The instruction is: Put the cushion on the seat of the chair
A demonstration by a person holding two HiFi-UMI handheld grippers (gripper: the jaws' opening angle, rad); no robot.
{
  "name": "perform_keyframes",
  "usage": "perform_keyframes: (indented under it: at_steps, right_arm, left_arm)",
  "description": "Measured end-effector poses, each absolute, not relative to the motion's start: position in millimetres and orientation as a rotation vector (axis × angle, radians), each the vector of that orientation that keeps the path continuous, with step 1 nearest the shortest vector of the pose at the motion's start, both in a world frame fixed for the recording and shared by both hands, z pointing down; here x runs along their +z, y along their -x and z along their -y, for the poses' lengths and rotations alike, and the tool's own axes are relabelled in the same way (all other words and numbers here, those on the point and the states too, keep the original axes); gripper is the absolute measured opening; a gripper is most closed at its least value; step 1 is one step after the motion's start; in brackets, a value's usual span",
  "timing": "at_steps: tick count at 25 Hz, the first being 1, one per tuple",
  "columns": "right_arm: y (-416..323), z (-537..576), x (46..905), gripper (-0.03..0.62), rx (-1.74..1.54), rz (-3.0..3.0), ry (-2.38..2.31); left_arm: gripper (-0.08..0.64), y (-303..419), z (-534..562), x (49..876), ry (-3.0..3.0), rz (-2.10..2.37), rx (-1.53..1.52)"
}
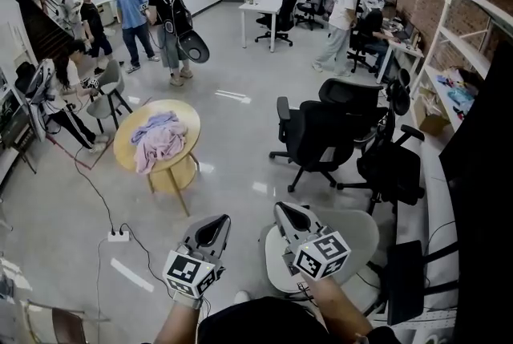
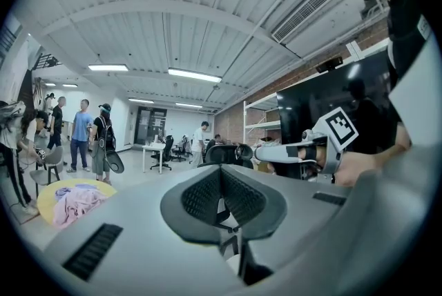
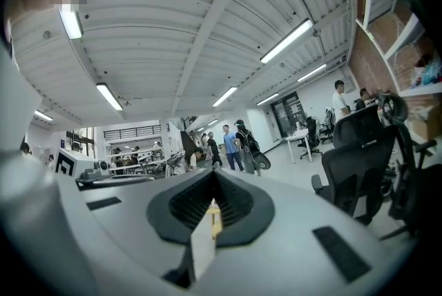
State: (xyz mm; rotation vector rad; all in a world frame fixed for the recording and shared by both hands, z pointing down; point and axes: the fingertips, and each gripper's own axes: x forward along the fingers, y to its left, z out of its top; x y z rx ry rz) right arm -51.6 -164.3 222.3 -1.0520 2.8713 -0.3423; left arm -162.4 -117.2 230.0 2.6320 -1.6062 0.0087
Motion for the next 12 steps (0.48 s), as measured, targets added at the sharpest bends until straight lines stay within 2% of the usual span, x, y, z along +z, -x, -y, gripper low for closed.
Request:
perform_keyframes:
  at_steps: [12]
  right_arm:
    - [52.0, 167.6, 226.5, 0.008, -0.350, -2.874, 1.047]
  left_arm:
    - [0.011, 158.5, 122.7, 231.6, -2.638, 1.601, 0.009]
